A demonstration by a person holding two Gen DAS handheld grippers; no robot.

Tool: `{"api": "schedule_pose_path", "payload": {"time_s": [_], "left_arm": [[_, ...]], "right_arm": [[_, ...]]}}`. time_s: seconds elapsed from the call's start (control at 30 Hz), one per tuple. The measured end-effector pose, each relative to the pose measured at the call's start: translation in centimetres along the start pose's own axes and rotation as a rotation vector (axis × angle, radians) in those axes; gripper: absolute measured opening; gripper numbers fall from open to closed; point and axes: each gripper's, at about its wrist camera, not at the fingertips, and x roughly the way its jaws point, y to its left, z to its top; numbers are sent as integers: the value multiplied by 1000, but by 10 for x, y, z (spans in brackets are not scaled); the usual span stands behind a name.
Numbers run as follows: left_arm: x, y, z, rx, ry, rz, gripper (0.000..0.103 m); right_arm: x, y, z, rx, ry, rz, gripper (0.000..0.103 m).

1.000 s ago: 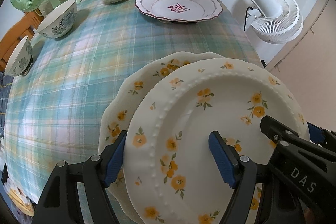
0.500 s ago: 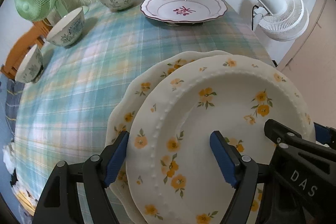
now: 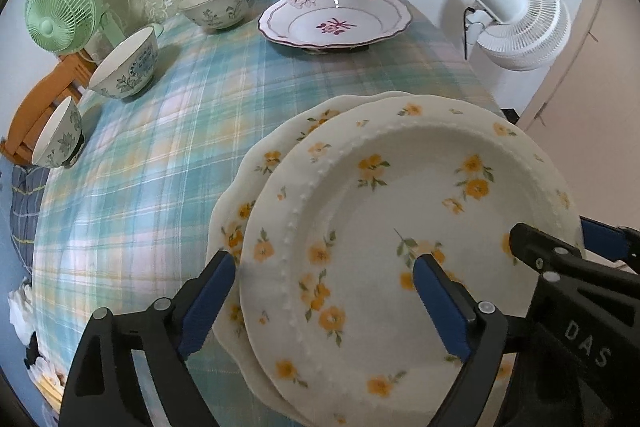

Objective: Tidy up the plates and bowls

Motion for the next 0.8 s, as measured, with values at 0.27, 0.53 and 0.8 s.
{"api": "schedule_pose_path", "payload": {"time_s": [0.27, 0.53, 0.8], "left_arm": [[-1, 6, -1, -15, 10, -18, 92], [-2, 9, 1, -23, 0, -31, 92], [-14, 17, 4, 1, -7, -95, 92]], "right_arm": [[3, 7, -2, -17, 5, -17, 52], [10, 15, 4, -15, 6, -9, 52], [8, 17, 5, 25, 23, -7, 52]]}}
